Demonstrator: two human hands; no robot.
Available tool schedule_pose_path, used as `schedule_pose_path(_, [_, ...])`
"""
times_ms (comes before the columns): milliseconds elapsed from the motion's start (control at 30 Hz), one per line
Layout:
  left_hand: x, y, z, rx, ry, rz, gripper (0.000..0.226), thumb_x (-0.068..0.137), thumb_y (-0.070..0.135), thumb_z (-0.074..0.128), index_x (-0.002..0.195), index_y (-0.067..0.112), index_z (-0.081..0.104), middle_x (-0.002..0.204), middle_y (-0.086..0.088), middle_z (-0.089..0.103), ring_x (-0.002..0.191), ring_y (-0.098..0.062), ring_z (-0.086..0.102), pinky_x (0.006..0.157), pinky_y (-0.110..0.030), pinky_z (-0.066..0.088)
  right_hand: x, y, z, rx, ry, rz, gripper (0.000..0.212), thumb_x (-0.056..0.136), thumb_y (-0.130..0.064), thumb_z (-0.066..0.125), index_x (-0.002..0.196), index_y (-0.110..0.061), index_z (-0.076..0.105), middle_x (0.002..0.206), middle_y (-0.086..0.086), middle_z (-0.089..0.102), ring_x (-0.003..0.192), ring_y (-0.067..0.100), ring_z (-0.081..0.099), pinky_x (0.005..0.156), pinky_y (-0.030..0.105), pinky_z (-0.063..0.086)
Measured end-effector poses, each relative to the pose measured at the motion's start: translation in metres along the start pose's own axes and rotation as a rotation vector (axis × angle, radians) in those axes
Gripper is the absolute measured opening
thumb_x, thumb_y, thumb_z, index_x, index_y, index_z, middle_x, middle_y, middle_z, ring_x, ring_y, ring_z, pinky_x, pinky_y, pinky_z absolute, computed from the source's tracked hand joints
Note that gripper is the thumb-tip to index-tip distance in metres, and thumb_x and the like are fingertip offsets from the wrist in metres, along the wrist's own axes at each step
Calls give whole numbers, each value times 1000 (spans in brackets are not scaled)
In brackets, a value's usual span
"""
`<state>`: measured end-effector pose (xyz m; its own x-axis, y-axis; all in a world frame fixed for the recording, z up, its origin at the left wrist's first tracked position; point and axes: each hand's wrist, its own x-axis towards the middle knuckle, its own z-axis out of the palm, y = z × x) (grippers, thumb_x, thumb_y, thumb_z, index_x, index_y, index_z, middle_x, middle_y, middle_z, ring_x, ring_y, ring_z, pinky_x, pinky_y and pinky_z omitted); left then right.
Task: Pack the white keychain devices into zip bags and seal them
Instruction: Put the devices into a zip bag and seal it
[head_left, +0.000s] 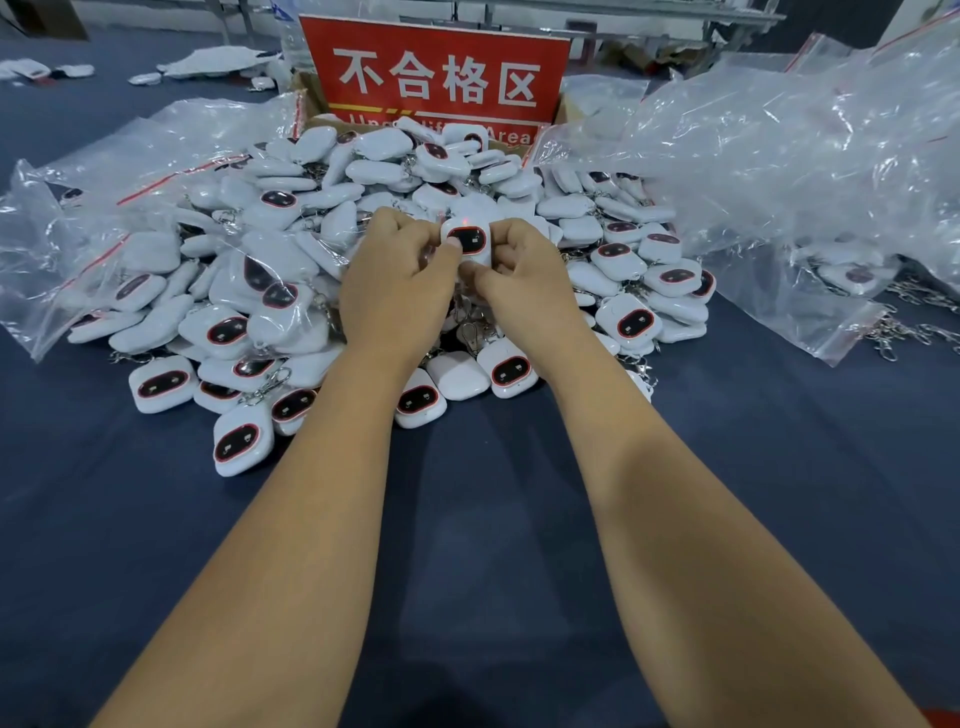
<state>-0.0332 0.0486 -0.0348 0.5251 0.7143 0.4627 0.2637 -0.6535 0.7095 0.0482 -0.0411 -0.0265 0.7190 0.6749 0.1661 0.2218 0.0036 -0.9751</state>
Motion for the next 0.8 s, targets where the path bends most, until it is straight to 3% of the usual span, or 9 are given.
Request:
schedule_pose_path(167, [0,0,0,20,8,5,26,94,40,49,95,22,66,99,10,45,87,-10,49,63,-15,26,-2,-1,3,10,-4,-29,23,90,0,62,107,-15,57,94,8,70,82,16,64,79,37,56])
schedule_pose_path(233, [0,-1,0,27,6,12,26,94,41,48,95,23,67,98,10,45,86,-9,48,63,-13,25,-3,-2,3,39,-11,-31,27,89,0,58,108,-19,58,87,1,70,76,11,62,69,28,53])
schedule_pose_path(300, [-1,-1,0,37,5,15,26,94,42,47,93,24,66,97,10,45,85,-8,46,62,-14,24,-4,-4,2,113,-14,-20,26,90,-1,55,104,-21,63,76,-6,67,72,7,61,69,24,50])
schedule_pose_path(533, [-1,-2,0,50,0,17,19,94,40,49,92,29,64,98,12,45,83,-4,44,60,-12,23,-5,-2,5,80,49,-28,19,96,-8,50,105,-14,66,83,2,71,81,13,68,80,34,57])
schedule_pose_path(700, [-1,-2,1,61,3,21,23,95,41,50,97,26,68,99,13,46,84,-5,45,61,-12,23,-6,-3,7,44,74,-24,18,96,-7,49,103,-11,64,96,15,72,95,30,69,88,45,54])
schedule_pose_path(800, [-1,-2,1,61,-2,20,23,94,41,51,98,26,68,98,13,45,84,-6,45,61,-12,24,-7,-3,6,49,71,-18,18,95,-4,48,102,-9,63,97,18,71,90,27,68,88,44,54])
